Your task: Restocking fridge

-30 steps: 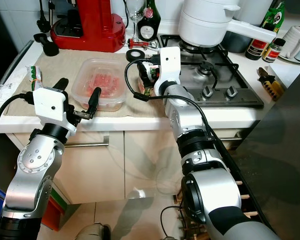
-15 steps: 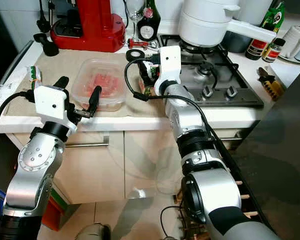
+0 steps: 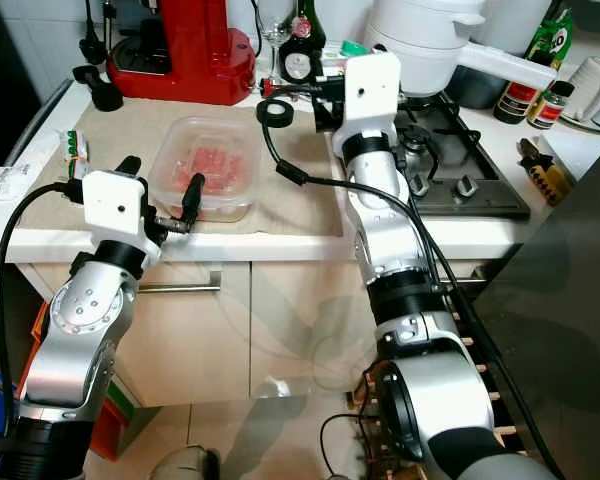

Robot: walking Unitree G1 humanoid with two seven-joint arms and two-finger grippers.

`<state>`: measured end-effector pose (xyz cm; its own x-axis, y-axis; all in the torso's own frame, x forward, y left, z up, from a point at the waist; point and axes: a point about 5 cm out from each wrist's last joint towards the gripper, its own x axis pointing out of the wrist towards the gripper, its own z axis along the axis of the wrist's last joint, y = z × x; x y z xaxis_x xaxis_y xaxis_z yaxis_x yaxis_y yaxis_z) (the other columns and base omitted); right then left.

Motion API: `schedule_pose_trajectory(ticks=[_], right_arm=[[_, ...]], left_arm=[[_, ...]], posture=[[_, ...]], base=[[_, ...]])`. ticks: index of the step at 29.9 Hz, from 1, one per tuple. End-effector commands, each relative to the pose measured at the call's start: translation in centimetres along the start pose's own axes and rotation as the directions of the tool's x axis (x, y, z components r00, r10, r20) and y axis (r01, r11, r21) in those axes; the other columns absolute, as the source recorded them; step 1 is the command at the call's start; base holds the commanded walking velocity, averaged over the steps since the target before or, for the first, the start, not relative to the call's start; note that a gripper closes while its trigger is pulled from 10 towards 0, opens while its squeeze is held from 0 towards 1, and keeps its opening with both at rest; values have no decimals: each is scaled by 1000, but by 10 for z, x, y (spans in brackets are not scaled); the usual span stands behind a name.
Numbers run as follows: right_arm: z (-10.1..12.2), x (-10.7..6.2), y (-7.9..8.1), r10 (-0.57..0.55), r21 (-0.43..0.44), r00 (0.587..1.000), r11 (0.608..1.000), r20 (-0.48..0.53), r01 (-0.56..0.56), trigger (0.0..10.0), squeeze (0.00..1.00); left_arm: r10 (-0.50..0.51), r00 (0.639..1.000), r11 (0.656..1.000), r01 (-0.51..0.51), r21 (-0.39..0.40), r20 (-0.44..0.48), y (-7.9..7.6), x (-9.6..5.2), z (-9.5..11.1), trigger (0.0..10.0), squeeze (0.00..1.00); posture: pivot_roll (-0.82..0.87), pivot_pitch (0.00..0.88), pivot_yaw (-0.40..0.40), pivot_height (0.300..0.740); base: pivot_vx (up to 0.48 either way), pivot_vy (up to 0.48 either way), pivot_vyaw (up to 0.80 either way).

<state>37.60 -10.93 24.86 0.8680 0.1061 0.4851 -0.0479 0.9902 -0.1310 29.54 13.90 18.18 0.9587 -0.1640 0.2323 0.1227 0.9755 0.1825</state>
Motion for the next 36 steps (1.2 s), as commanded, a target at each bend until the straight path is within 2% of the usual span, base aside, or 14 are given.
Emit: schedule_pose_trajectory(ticks=[1,7,24,36], right_arm=[[12,-3,-7,-36,-29,996,999,76,38,10000,0],[22,-12,-18,-136,-68,977,987,166,149,10000,0],[11,-17,-7,-113,-68,988,990,108,121,10000,0],[3,-20,-6,-99,-62,993,993,61,103,10000,0]], left_arm=[[5,1000,1000,-5,-9,7,-4,7,1,10000,0],[16,1000,1000,-15,-27,13,-4,14,0,10000,0],[22,999,999,-21,-28,30,-4,17,0,10000,0],[19,999,1000,-18,-19,39,-5,18,1,10000,0]], posture=[[117,0,-82,740],[104,0,-77,740],[107,0,-76,740],[102,0,-67,740]], base=[[0,0,0],[0,0,0],[-222,0,0],[0,0,0]])
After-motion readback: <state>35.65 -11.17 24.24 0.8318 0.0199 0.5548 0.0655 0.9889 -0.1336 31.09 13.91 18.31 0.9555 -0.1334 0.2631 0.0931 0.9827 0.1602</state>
